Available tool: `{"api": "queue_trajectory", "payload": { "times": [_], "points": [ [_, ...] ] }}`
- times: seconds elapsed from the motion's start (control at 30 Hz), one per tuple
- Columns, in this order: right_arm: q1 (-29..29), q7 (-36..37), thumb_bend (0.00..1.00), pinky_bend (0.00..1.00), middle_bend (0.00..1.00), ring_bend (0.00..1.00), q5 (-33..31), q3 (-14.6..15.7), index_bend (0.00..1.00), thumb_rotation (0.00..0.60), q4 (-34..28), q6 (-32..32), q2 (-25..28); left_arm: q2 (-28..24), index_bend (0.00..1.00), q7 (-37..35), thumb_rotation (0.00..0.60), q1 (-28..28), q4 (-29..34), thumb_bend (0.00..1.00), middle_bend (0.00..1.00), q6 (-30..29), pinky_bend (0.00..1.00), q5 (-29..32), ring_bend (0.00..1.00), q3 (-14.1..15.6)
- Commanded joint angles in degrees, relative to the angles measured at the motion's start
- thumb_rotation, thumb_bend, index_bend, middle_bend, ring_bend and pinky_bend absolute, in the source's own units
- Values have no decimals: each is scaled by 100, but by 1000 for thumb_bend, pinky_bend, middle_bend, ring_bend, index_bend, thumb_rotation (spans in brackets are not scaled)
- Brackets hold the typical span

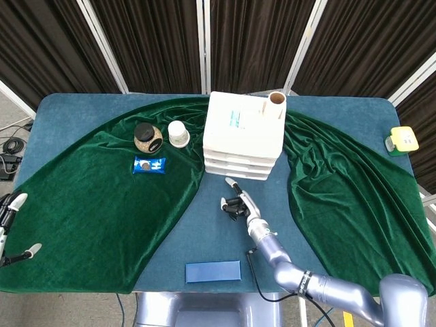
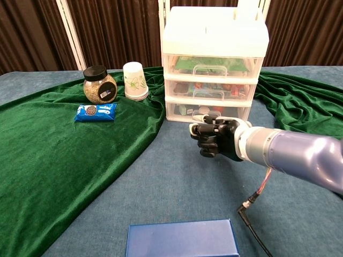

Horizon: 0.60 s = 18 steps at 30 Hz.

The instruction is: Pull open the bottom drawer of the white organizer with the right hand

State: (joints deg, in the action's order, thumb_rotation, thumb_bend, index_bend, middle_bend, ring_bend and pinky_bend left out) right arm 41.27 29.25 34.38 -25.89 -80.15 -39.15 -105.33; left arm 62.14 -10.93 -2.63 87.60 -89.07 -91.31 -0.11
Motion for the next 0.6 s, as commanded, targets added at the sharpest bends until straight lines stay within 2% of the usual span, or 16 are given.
{"api": "queue_trajectory", "payload": {
  "times": [0.03,0.6],
  "points": [
    [48,9,543,905,902,965,-30,-110,50,600,187,31,-96,-10,0,-31,600,-13,-10,111,0,20,0,15,0,-7],
    [-16,90,543,905,899,959,-31,-288,51,600,614,157,-334,-44,0,-39,600,-28,37,112,0,37,0,-19,0,26]
  ]
}}
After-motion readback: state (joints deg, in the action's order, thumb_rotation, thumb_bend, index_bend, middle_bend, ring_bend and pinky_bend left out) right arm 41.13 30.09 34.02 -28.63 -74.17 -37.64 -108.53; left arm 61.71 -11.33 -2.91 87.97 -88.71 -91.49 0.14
